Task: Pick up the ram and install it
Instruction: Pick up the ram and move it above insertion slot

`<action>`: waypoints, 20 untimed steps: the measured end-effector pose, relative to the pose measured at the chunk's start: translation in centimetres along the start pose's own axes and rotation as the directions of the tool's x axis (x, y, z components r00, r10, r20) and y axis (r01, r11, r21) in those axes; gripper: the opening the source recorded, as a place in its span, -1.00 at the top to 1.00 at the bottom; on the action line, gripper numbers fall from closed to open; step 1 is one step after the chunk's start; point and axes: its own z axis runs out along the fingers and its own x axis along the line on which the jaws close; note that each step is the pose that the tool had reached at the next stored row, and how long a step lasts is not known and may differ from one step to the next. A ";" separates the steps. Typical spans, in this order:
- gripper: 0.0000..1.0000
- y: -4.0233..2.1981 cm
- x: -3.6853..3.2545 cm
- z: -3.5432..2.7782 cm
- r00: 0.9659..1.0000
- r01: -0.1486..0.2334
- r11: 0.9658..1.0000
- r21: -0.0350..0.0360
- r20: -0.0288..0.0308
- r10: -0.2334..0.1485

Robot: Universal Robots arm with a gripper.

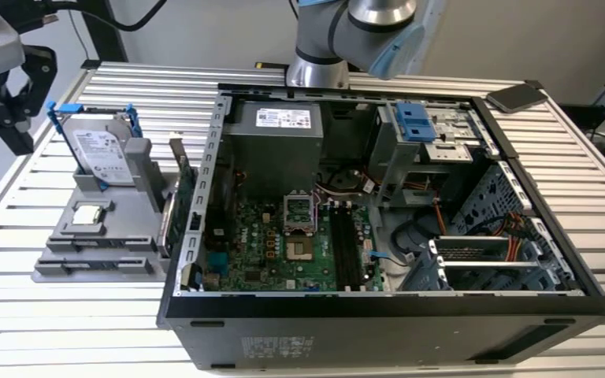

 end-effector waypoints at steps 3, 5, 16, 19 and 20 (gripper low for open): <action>1.00 0.00 0.00 0.00 1.000 0.030 1.000 0.000 -0.002 -0.030; 1.00 0.00 0.00 0.00 0.999 0.051 0.999 0.000 -0.003 -0.051; 1.00 0.00 0.01 0.00 0.987 0.162 0.987 0.000 -0.009 -0.162; 1.00 0.00 0.02 0.00 0.982 0.191 0.982 0.001 -0.011 -0.191; 1.00 0.01 0.02 0.00 0.980 0.200 0.980 0.001 -0.011 -0.200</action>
